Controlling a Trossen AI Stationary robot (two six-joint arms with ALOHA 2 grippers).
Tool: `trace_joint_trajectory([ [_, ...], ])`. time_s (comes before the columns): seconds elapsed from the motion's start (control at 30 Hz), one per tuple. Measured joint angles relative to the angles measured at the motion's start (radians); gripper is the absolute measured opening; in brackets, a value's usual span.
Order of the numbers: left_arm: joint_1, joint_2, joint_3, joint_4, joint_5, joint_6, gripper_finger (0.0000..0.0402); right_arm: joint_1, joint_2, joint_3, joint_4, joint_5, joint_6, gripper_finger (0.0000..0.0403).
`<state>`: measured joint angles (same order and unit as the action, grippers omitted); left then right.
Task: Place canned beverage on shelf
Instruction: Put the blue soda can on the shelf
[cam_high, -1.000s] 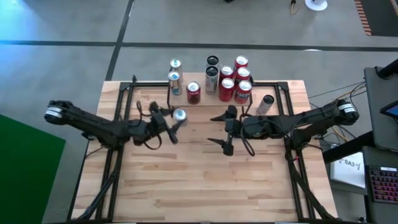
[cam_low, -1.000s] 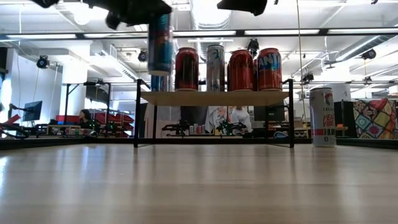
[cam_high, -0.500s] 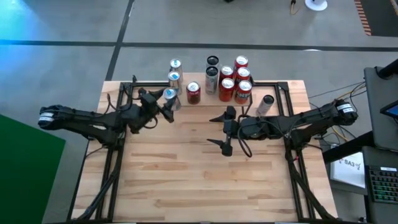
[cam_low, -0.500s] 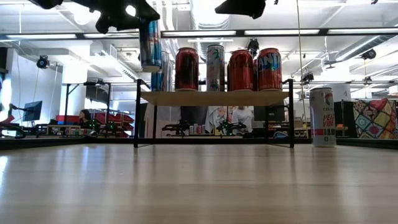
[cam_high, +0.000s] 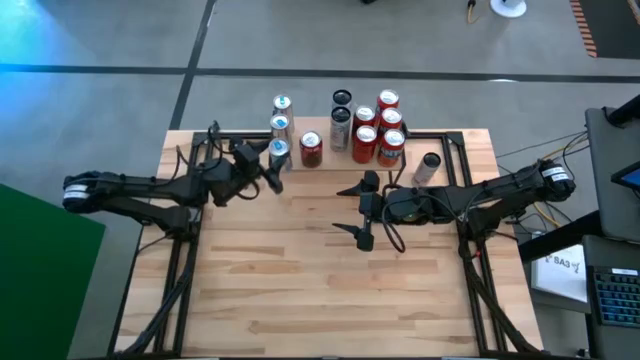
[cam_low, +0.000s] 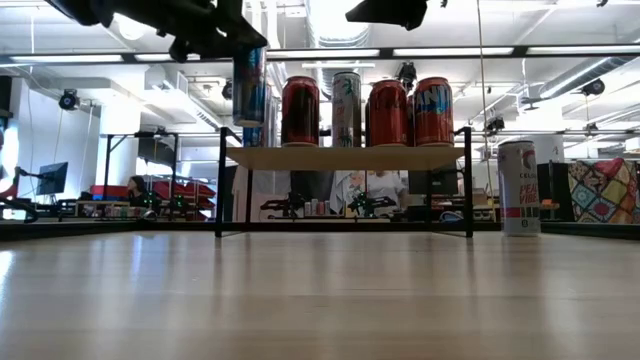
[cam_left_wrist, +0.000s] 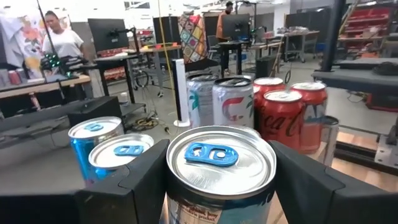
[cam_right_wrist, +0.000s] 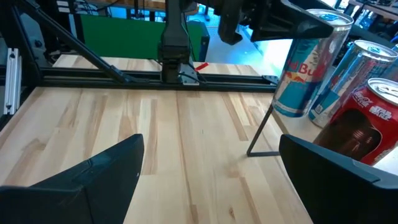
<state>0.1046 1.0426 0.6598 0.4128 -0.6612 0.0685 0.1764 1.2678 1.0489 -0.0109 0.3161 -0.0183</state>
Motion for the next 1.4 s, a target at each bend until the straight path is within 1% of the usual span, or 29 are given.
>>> trace_joint_trajectory([
  [0.1,0.018,0.011,0.000,-0.010,0.000,-0.009,0.0235,0.000,0.000,0.000,0.000,0.000,-0.001,0.0364],
  [0.5,0.069,0.046,0.000,0.008,0.001,-0.033,0.0233,0.000,0.000,0.000,0.000,0.000,-0.001,0.0364],
  [1.17,0.114,0.114,-0.002,0.040,-0.002,-0.104,0.0234,0.000,0.000,-0.001,0.000,0.000,-0.001,0.0364],
  [1.27,0.114,0.124,-0.002,0.056,-0.004,-0.105,0.0240,0.000,0.000,-0.002,0.000,0.000,-0.001,0.0364],
  [1.4,0.114,0.129,-0.002,0.067,-0.009,-0.105,0.0258,0.000,0.000,-0.003,0.000,0.000,-0.001,0.0364],
])
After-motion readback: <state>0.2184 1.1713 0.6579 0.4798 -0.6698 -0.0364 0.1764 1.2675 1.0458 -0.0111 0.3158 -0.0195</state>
